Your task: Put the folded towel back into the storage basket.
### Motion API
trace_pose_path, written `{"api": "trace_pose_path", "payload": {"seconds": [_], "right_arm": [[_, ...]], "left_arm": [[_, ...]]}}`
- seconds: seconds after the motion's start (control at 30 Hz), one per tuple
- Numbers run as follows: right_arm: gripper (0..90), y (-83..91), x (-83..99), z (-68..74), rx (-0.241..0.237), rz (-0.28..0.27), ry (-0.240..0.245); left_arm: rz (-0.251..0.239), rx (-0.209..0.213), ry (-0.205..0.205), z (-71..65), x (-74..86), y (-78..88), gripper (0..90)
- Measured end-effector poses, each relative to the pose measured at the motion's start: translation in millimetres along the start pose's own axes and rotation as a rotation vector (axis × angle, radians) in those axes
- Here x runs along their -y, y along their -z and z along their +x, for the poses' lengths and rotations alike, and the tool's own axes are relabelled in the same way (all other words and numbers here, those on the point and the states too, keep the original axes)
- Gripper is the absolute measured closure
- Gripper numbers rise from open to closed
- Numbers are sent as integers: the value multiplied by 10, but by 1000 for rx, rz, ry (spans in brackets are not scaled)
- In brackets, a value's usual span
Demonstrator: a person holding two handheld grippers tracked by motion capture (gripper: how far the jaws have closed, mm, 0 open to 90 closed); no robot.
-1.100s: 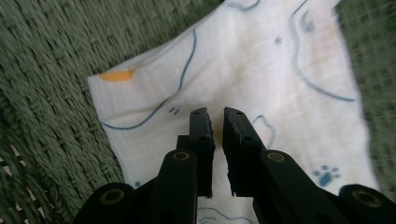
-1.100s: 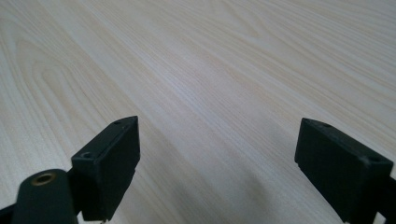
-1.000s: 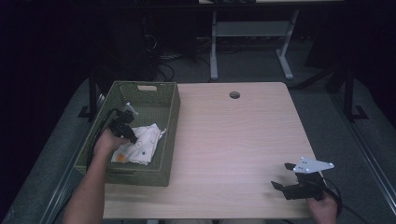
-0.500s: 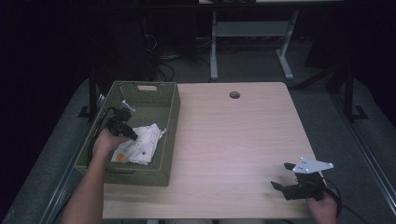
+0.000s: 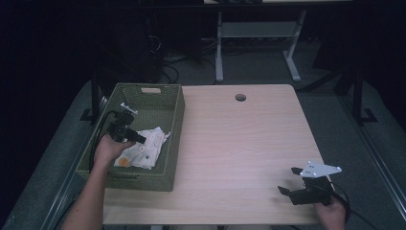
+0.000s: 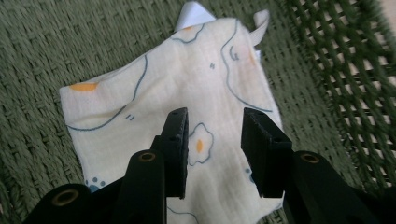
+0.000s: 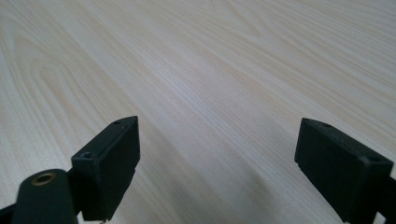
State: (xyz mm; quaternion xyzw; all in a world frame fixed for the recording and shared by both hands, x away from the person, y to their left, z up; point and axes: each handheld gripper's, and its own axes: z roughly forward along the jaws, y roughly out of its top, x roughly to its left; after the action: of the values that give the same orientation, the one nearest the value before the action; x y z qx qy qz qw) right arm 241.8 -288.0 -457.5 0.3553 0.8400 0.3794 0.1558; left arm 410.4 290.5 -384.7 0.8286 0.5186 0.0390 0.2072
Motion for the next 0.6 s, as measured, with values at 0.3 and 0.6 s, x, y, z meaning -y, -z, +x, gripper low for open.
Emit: {"api": "trace_pose_path", "payload": {"seconds": [0.3,0.6], "right_arm": [[135,-38,-21,-2,-1,4,7],[135,-53,-25,8,-3,2,20]], "left_arm": [[-81,43,2,-103,117,185,602],[-163,114,16,-134,250,309,564]]}}
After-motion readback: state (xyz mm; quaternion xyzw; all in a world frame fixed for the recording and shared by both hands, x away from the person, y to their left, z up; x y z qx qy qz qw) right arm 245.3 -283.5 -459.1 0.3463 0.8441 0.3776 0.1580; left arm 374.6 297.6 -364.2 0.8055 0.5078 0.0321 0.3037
